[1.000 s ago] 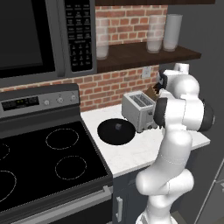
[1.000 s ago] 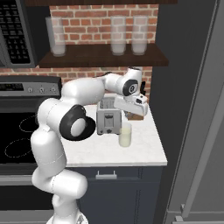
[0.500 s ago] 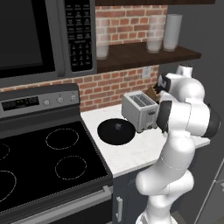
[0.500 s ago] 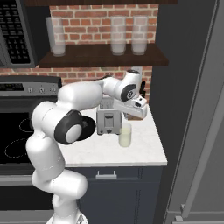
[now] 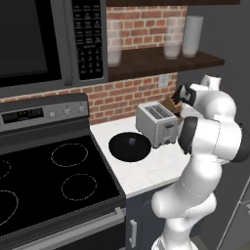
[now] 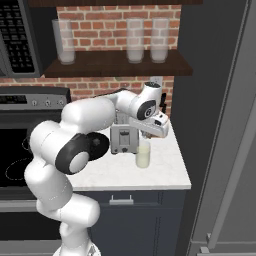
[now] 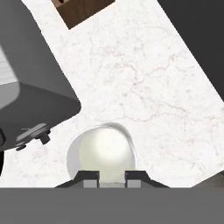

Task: Grab a lemon wedge from the fridge and one ice cube from the ice bowl, and put them in the glass of lemonade.

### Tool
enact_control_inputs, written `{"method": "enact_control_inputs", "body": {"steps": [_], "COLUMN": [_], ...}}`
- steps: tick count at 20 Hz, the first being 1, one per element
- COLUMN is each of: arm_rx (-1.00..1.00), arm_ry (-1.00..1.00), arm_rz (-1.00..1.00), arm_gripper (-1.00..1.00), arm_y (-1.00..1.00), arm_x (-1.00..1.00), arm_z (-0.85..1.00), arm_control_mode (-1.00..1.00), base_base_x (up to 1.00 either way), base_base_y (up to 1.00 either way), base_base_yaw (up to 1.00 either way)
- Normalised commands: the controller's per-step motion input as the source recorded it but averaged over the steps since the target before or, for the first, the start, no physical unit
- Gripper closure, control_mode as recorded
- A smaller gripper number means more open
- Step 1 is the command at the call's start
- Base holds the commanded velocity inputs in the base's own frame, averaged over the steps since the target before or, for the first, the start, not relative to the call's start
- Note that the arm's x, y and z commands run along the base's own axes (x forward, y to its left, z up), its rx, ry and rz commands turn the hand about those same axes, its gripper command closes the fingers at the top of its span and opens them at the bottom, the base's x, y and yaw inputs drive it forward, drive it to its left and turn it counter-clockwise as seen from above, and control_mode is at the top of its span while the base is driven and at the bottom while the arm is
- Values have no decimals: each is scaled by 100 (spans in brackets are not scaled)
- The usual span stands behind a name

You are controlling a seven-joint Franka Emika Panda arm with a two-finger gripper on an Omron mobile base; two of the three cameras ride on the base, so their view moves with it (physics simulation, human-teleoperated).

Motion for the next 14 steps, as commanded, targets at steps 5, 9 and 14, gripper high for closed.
{"method": "enact_control_inputs", "body": {"steps": [5,9,14], "arm_rx": [0,-3,-2], "arm_ry": [-2,0,0], "arm_rz": [0,-1,-4], "arm_gripper": [100,100,100], "arm_y": [2,13,8], "arm_x": [-2,22,1], "arm_z": [0,0,0], "arm_control_mode": [-100,-100,-100], "base_base_x": [0,0,0], "base_base_y": [0,0,0], "base_base_yaw": [0,0,0]}}
